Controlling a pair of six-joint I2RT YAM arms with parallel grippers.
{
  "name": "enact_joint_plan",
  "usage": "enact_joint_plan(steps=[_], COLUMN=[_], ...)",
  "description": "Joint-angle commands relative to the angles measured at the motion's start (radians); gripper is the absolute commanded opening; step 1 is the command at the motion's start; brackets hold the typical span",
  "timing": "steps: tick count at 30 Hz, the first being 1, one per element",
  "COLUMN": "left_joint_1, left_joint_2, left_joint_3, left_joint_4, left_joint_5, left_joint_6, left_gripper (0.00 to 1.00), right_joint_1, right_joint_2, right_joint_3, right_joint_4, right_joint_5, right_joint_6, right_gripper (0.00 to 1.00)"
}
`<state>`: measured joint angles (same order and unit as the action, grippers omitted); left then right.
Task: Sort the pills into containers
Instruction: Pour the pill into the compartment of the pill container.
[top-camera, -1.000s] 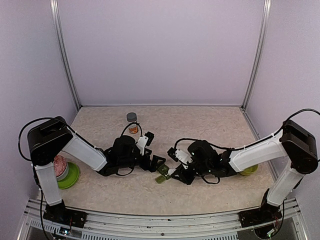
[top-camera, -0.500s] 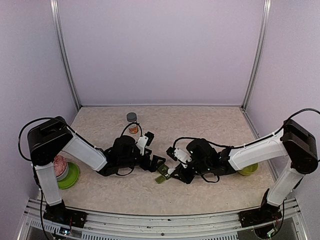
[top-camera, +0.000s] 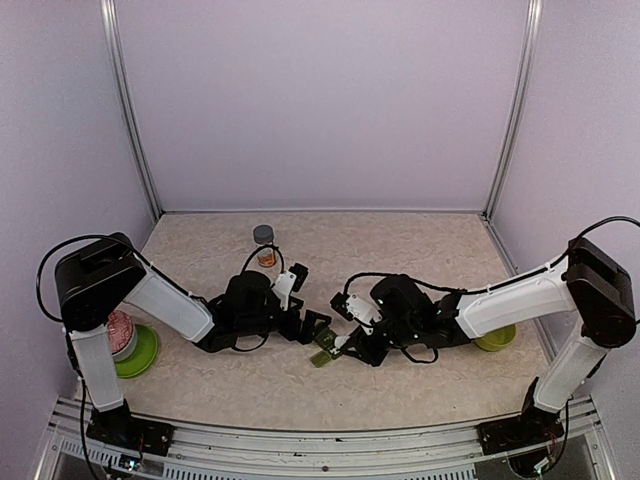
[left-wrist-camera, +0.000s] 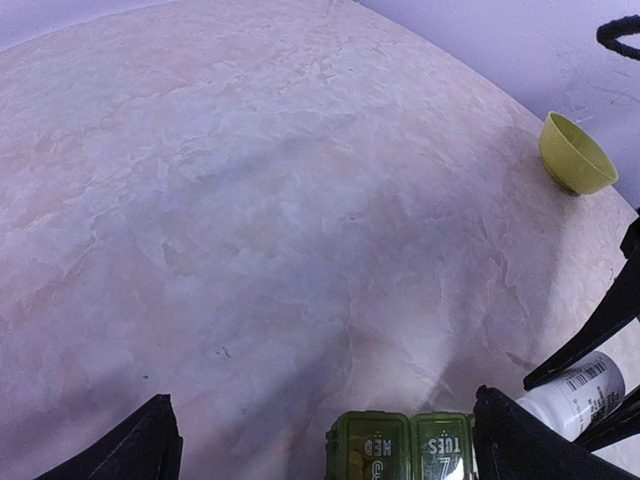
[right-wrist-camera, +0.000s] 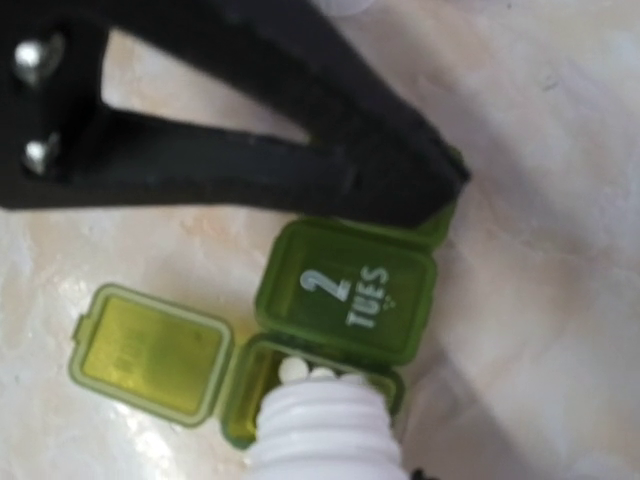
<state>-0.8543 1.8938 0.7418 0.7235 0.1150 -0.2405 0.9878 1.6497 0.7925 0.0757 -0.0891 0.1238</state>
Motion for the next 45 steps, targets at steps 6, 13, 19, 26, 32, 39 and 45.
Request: enact_joint_plan(steps=[6, 13, 19, 26, 32, 39, 45], left_joint_1=[-0.006, -0.007, -0.006, -0.006, -0.006, -0.006, -0.006], left_joint_2=[0.008, 0.011, 0.012, 0.011, 0.008, 0.0, -0.01], left_joint_3=[0.021, 0.02, 0.021, 0.021, 0.019, 0.015, 0.01], left_joint_4=[-0.003, -0.003, -0.003, -0.001, 0.0, 0.0, 0.002], left_joint_5=[-0.011, -0.009, -0.01, -0.01, -0.012, -0.014, -0.016], left_joint_6=[0.01, 0.008, 0.009, 0.008, 0.007, 0.007, 0.007], left_gripper=[0.99, 0.99, 0.99, 0.99, 0.99, 0.99, 0.99], right_joint_1=[0.016, 0.017, 0.018, 0.017, 0.018, 0.018, 0.017], right_joint_2=[0.004, -0.001, -0.007, -0.035, -0.052, -0.077, -0.077], right_joint_3=[0.004, -0.017, -0.023, -0.072, -0.12, -0.198, -0.277], right_joint_4=[0.022, 0.068, 0.071, 0.143, 0.231, 0.388, 0.552], right_joint_5=[0.0, -0.011, -0.016, -0.02, -0.022, -0.025, -0.038], right_joint_6=[-0.002, 0.007, 0.002, 0.004, 0.005, 0.017, 0.02], right_gripper=[0.0, 0.0, 0.0, 0.0, 0.0, 0.0, 0.0])
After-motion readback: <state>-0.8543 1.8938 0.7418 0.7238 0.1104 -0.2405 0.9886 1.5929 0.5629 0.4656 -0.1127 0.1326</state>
